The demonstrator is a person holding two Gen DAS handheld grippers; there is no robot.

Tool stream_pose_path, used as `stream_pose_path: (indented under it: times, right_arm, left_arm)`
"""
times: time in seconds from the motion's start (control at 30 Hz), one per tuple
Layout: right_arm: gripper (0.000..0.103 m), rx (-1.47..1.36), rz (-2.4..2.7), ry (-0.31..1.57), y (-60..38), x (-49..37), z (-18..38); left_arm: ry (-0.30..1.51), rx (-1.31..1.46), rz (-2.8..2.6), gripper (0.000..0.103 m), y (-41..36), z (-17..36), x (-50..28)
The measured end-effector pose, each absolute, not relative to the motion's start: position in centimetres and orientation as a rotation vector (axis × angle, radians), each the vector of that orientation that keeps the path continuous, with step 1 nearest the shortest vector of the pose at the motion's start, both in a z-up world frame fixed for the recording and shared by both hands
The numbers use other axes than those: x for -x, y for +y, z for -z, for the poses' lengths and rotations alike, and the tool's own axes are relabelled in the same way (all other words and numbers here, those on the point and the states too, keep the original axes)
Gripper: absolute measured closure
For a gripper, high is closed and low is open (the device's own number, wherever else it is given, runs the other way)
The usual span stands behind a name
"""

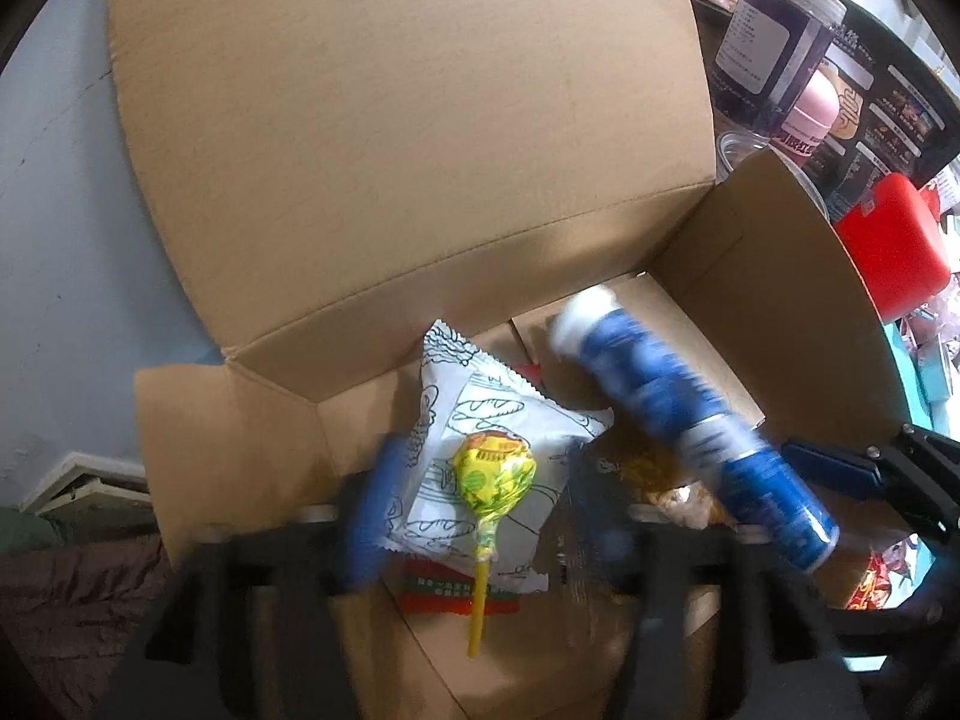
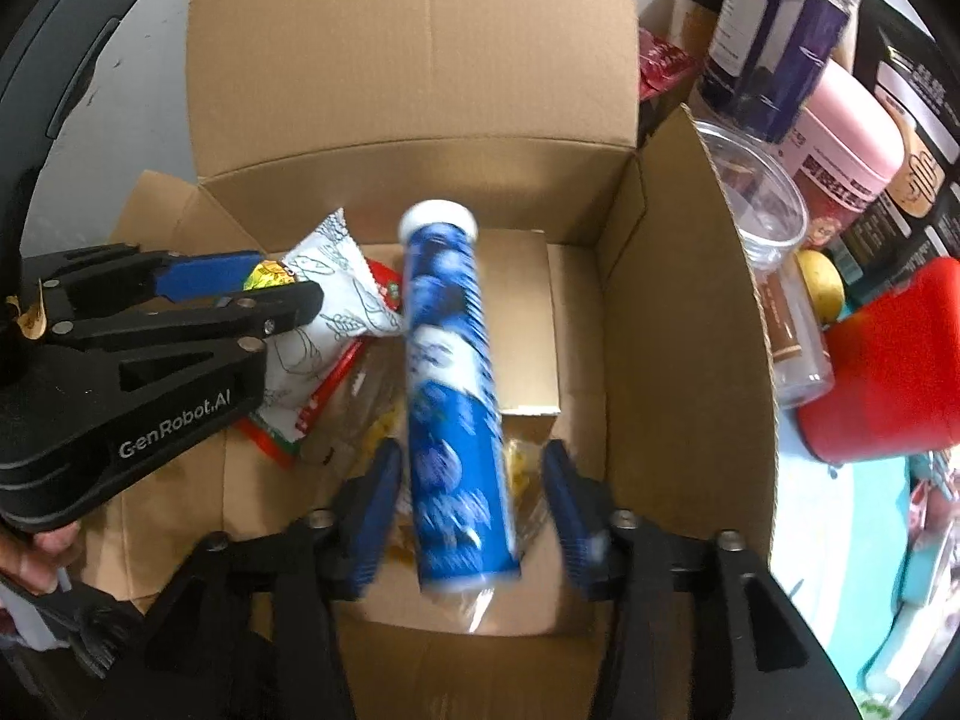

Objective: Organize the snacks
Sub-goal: 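Lower the lollipop into the box with left tool while right tool drops the tube in, then withdraw both open tools from the box back toward the snack pile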

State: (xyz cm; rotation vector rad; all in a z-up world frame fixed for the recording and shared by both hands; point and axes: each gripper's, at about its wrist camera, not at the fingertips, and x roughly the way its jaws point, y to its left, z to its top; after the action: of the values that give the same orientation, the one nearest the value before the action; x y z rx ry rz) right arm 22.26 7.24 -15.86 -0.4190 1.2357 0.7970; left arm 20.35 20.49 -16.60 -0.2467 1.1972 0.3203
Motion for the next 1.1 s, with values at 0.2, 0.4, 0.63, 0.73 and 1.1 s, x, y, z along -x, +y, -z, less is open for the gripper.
stream_pose_path:
  times: [0.2,0.4,0.63,0.73,1.1]
  right_arm:
    - [0.049,0.415,-0.783,1.237,6.2,-22.0,14.7]
    - [0.049,0.393,-0.768,1.203,5.0,-21.9,12.2]
    - [0.049,0.346,-0.757,1.135,4.0,-21.5,8.1]
    - [0.049,0.327,-0.751,1.099,3.5,-21.2,6.0]
    - [0.046,0.250,-0.733,0.976,0.1,-18.7,-0.3]
  left_arm:
    - [1.181,0.255,-0.310,0.024,19.8,15.6,-20.0]
    - [1.143,0.250,-0.300,0.024,19.4,13.0,-19.4]
    - [1.077,0.251,-0.299,0.024,19.3,8.2,-17.8]
    - [1.038,0.260,-0.297,0.024,19.4,5.9,-17.1]
    - [0.918,0.210,-0.263,0.024,16.9,-1.4,-14.3]
